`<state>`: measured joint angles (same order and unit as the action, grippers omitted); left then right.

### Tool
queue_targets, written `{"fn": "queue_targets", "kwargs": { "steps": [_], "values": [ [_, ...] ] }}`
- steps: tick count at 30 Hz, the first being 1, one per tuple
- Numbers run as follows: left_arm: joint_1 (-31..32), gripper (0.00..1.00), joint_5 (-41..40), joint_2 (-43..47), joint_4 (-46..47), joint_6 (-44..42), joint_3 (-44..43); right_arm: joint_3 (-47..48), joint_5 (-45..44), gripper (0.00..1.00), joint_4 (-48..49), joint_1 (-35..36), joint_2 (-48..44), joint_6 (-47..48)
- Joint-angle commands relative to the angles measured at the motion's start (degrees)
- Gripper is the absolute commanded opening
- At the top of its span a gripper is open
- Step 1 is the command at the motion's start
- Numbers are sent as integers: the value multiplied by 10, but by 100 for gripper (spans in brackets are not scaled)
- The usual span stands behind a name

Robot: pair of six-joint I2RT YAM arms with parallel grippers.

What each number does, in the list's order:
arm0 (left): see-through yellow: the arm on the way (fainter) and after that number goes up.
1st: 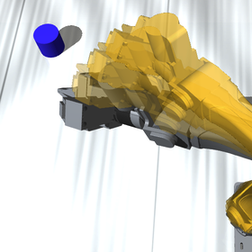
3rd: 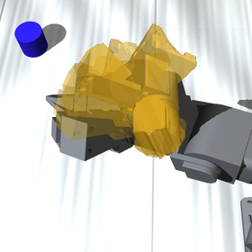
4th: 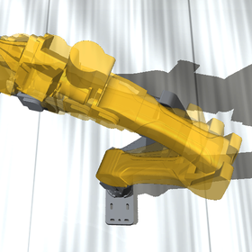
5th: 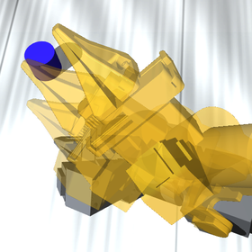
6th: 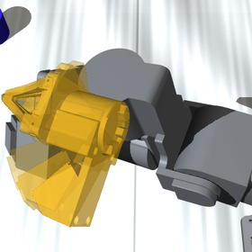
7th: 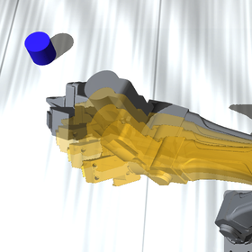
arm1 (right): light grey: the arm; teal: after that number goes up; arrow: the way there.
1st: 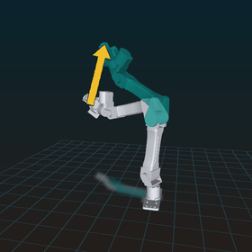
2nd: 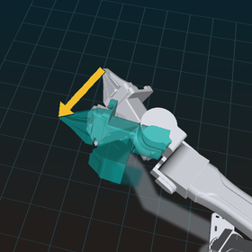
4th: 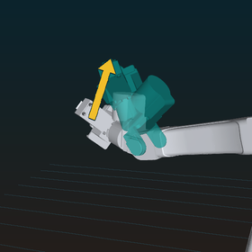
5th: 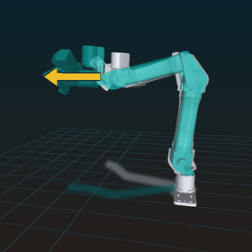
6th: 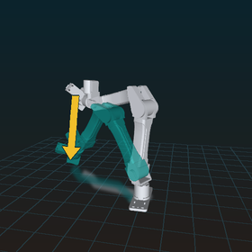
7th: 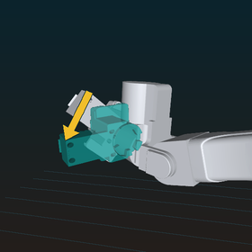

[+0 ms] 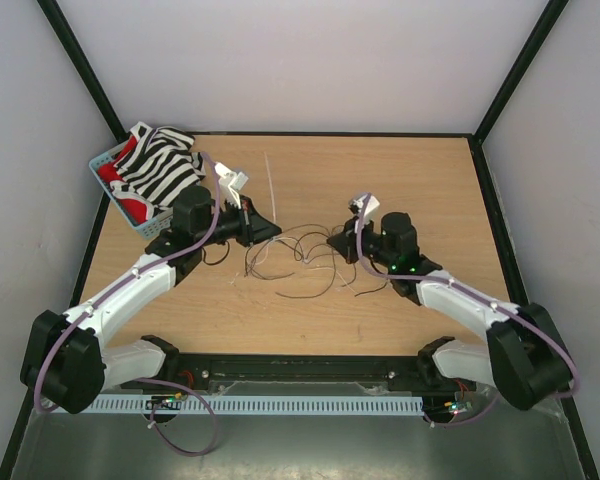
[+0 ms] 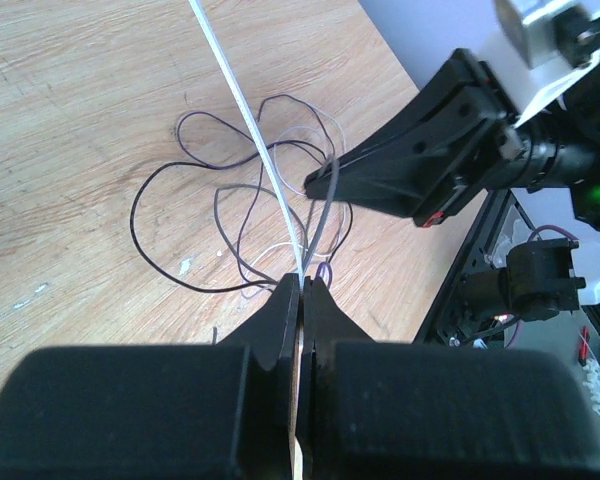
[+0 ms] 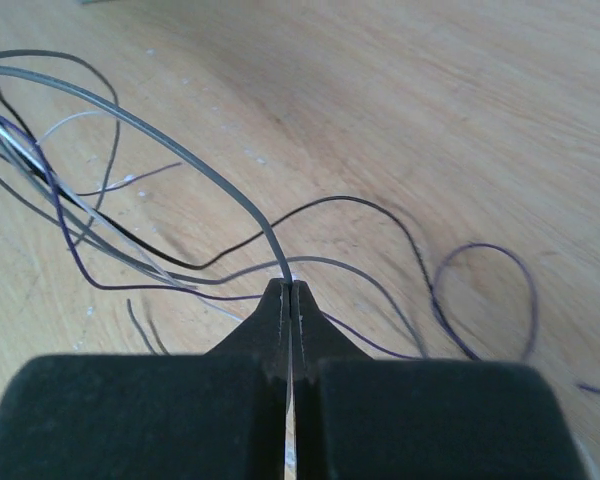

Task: Zip-tie the wires
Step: Adjust the cable at the center of the board.

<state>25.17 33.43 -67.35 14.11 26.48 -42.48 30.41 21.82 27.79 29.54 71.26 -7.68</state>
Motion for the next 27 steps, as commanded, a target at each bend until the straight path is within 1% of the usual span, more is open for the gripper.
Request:
{"fn": "queue_targets", "kwargs": {
  "steps": [1,7,10,16,23,24,25,26,27],
  "values": [
    [-6,0,-2,17,0,-6,-16,-17,-55,0,-49,-21,-64,-3],
    [-7,0,-4,21,-2,-6,-14,-16,-57,0,-97,-45,-85,1],
    [-8,0,-5,22,-3,-7,-15,-19,-48,0,-99,-49,-84,0],
    [-9,0,-5,25,-7,-10,-16,-18,-61,0,-114,-62,-86,-8],
    [-12,0,-4,24,-10,-10,-19,-17,-47,0,-114,-68,-79,-10],
    [-12,0,-4,24,-10,-11,-20,-16,-38,2,-112,-67,-76,-10],
    [-12,0,-3,23,-10,-11,-21,-13,-28,8,-111,-67,-73,-10],
    [-12,0,-3,22,-10,-11,-22,-11,-14,17,-109,-67,-70,-7],
    [-12,0,-2,21,-9,-12,-22,-7,-2,24,-108,-67,-67,-3]
  ]
}}
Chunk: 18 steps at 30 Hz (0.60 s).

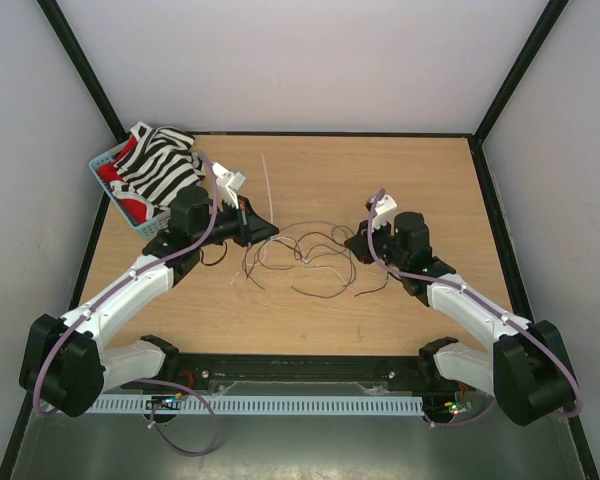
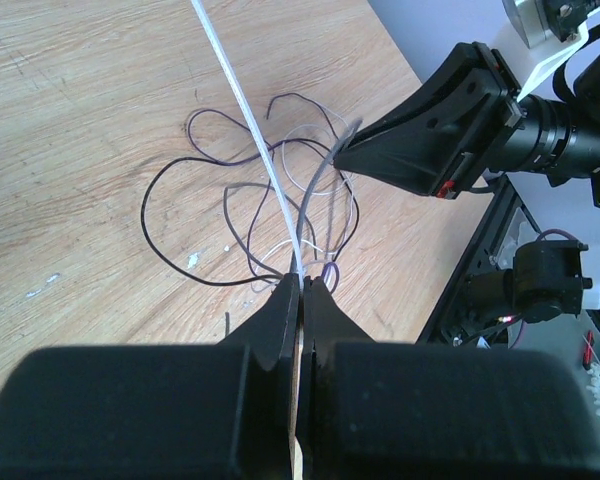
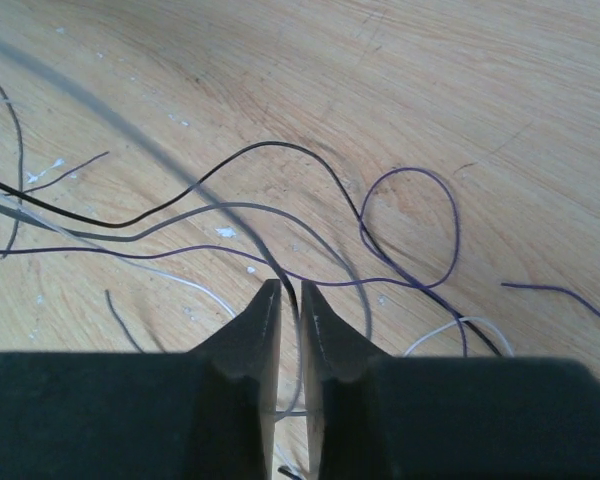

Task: Zip-tie the wires
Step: Adjust the cable at the center of the board.

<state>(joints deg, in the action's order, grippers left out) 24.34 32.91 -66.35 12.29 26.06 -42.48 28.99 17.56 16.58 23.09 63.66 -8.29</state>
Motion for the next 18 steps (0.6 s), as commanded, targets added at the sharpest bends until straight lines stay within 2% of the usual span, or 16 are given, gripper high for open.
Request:
{"fn": "queue_targets", "kwargs": {
  "steps": [1,4,6,10,14,18],
  "values": [
    [-4,0,4,10,8,-8,-23,11,48,31,4,-2,11,4],
    [-4,0,5,8,8,-8,-24,19,51,45,3,-2,9,7],
    [-4,0,5,9,7,-8,-25,28,51,50,0,-3,3,7],
    [-4,0,7,7,5,-8,-28,45,95,50,2,-2,-1,-3],
    [-4,0,8,5,4,-9,-28,47,165,50,57,4,7,-39],
    [-4,0,9,3,4,-11,-28,61,181,52,99,37,25,-46]
  ]
}}
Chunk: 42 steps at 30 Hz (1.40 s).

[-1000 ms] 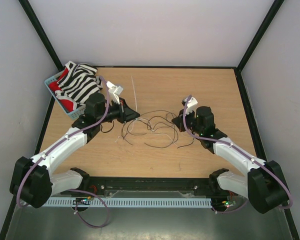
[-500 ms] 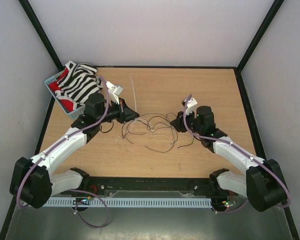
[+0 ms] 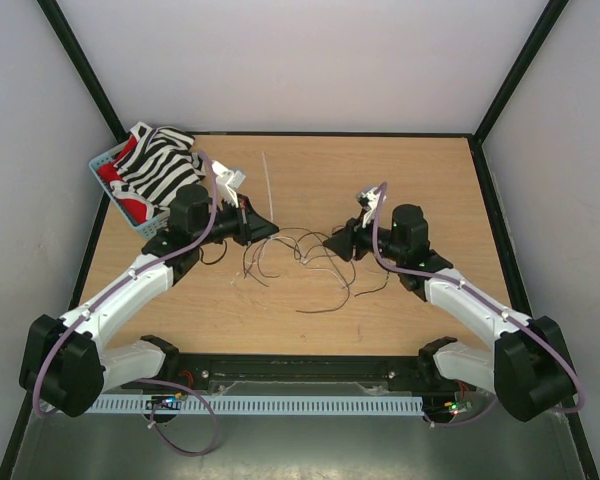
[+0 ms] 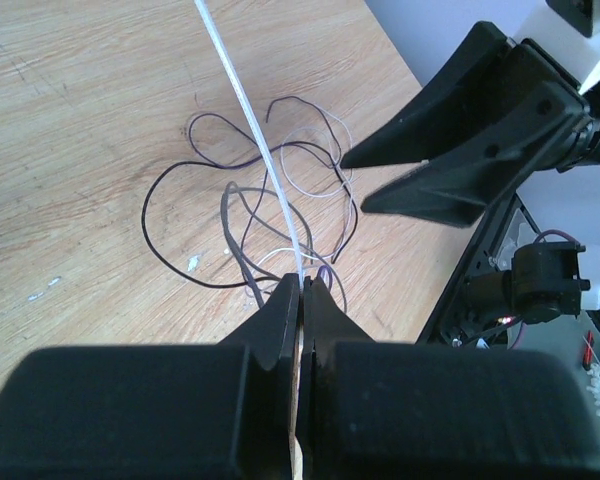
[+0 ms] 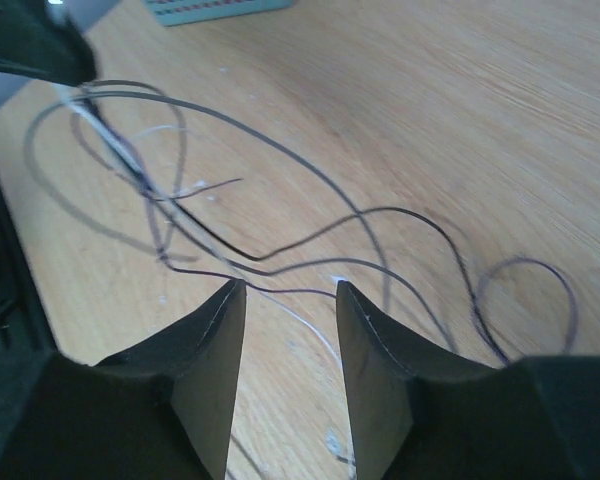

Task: Zip-tie the wires
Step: Adjust the cable at the center of the board.

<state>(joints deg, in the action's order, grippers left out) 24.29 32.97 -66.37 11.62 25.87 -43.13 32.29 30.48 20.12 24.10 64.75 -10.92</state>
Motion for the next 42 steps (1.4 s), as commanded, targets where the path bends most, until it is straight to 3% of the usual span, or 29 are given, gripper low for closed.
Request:
{"fn": "queue_targets", "kwargs": {
  "steps": [1,9,27,36,42],
  "values": [
    [-3,0,9,3,12,-8,-21,35,56,52,70,37,25,-18],
    [-3,0,10,0,11,-9,-20,92,65,52,80,86,73,-15],
    [-4,0,9,-1,12,-7,-20,87,39,49,41,110,99,-23],
    [-3,0,9,-3,11,-7,-21,88,26,38,34,119,109,-19],
    [-3,0,7,-3,11,-7,-21,91,20,19,19,119,107,-9]
  ]
}}
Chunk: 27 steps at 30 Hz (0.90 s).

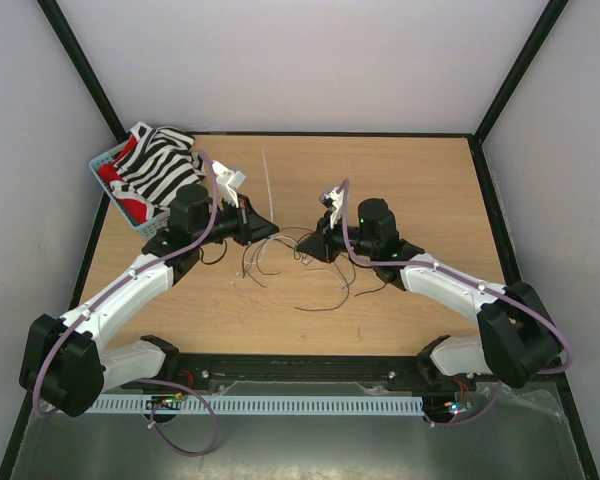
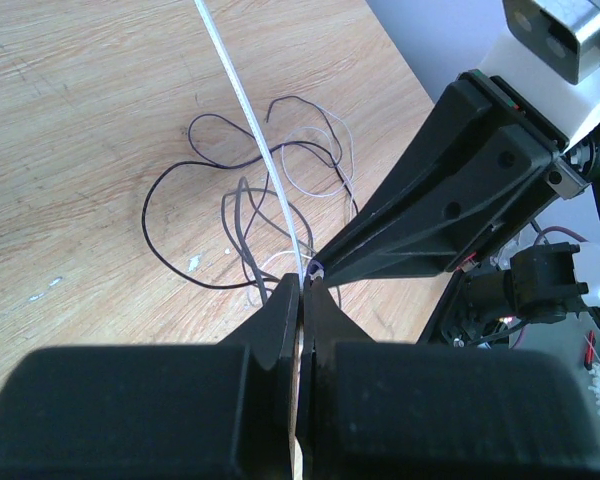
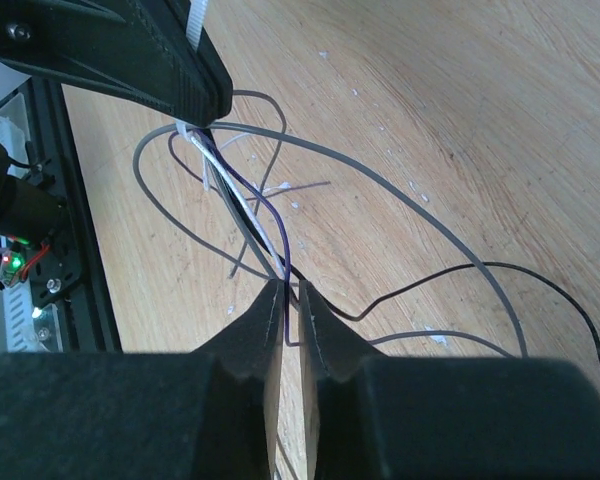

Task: Zip-tie the wires
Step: Adjust the cable at the center of the board.

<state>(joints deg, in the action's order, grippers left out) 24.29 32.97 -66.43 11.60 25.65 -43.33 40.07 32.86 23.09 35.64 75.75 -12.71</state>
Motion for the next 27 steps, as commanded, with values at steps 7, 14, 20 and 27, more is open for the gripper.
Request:
{"fn": "queue_targets", "kwargs": {
  "steps": [7,14,20,27],
  "values": [
    [-5,0,2,1,12,-6,-19,12,-25,4,-43,4,-22,27],
    [-16,0,2,3,7,-5,-17,0,-72,13,-102,-2,-73,56],
    [-18,0,7,-1,7,-3,-18,-7,-62,18,-102,-5,-80,47],
    [-18,0,9,1,7,-2,-18,-1,-50,39,-95,-5,-71,38]
  ]
}}
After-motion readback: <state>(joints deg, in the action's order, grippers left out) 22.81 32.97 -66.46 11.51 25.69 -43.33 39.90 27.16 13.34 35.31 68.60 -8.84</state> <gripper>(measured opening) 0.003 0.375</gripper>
